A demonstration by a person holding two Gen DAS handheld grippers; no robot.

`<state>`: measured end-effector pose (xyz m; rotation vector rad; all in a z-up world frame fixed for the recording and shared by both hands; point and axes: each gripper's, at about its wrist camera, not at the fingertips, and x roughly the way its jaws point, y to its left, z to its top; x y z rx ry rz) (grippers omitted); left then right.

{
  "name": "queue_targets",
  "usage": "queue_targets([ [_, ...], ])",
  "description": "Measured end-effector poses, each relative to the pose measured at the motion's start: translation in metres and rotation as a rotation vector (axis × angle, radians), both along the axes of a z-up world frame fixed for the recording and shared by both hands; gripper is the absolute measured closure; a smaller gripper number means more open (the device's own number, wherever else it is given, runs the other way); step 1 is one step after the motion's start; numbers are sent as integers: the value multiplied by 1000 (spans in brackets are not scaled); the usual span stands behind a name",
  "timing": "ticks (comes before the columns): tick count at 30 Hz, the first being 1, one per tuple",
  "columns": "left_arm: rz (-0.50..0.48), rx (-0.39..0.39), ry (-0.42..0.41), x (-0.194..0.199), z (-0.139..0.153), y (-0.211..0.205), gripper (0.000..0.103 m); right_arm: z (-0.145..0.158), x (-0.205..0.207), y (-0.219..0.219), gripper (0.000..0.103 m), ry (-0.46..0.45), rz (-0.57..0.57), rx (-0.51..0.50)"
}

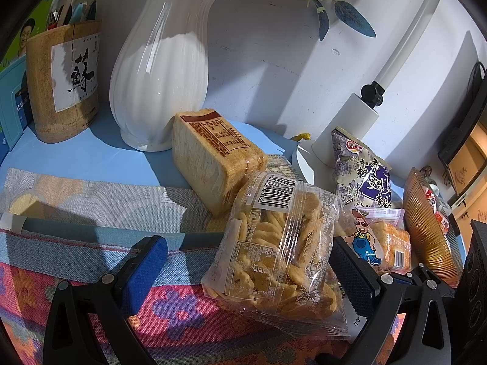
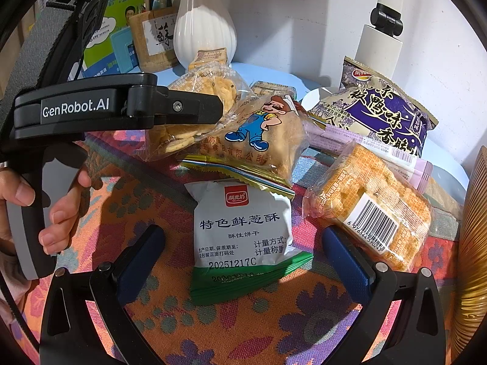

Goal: Organize snacks
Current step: 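Grasp the clear biscuit-stick bag with the left gripper while the right grasps the white pastry pack, then lift both packs into the amber bowl and open both grippers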

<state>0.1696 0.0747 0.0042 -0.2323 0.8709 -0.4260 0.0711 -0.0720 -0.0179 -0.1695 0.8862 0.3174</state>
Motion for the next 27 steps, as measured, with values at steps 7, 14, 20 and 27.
queue_targets([
  [7,0,0,0,0,0,0,0,-1,5,1,0,-1,-4,-10],
  [14,0,-1,-1,0,0,1,0,-1,13,3,0,-2,-12,-7],
  [20,5,6,-4,-1,0,-2,0,-1,18,5,0,-5,-13,-6],
  [27,-63,25,-106,-19,12,-18,47,7,9,-3,55,-54,4,77],
])
